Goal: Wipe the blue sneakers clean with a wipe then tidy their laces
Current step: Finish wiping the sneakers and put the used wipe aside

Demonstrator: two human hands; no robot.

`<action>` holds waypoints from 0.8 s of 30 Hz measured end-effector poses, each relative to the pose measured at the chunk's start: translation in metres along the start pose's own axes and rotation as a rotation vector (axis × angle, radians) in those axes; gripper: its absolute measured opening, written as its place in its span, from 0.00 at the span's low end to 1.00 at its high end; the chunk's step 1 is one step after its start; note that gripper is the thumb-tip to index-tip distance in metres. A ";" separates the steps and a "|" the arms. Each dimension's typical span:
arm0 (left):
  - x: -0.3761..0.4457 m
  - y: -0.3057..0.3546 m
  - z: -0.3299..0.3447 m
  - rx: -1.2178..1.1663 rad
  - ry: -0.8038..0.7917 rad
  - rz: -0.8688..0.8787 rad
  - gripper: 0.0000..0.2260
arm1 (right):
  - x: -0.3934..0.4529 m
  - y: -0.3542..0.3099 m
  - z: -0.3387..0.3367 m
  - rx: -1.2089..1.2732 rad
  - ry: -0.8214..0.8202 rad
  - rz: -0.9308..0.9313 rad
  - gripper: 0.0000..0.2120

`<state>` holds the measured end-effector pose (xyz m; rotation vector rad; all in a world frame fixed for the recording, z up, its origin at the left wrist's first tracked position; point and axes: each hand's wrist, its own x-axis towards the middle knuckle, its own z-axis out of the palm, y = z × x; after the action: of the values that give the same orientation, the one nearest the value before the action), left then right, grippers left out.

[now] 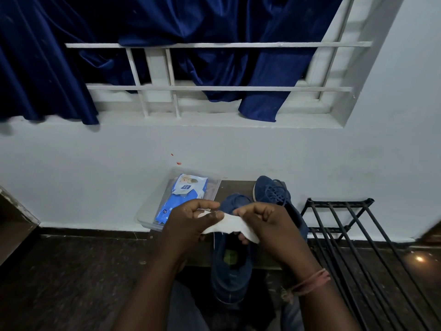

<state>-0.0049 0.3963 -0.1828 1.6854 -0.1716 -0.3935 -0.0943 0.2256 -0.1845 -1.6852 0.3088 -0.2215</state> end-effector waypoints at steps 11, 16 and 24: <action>0.002 -0.020 0.006 0.129 0.189 0.061 0.02 | 0.009 0.013 0.018 -0.067 0.263 0.066 0.09; 0.006 -0.025 0.009 0.145 0.265 0.098 0.08 | 0.016 0.012 0.048 -0.427 0.405 -0.180 0.09; 0.003 -0.043 0.000 -0.076 0.377 -0.028 0.17 | 0.002 0.028 0.101 -0.657 0.098 -0.352 0.27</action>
<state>-0.0064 0.4023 -0.2260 1.6563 0.1436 -0.0964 -0.0624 0.3162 -0.2262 -2.3835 0.1593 -0.5046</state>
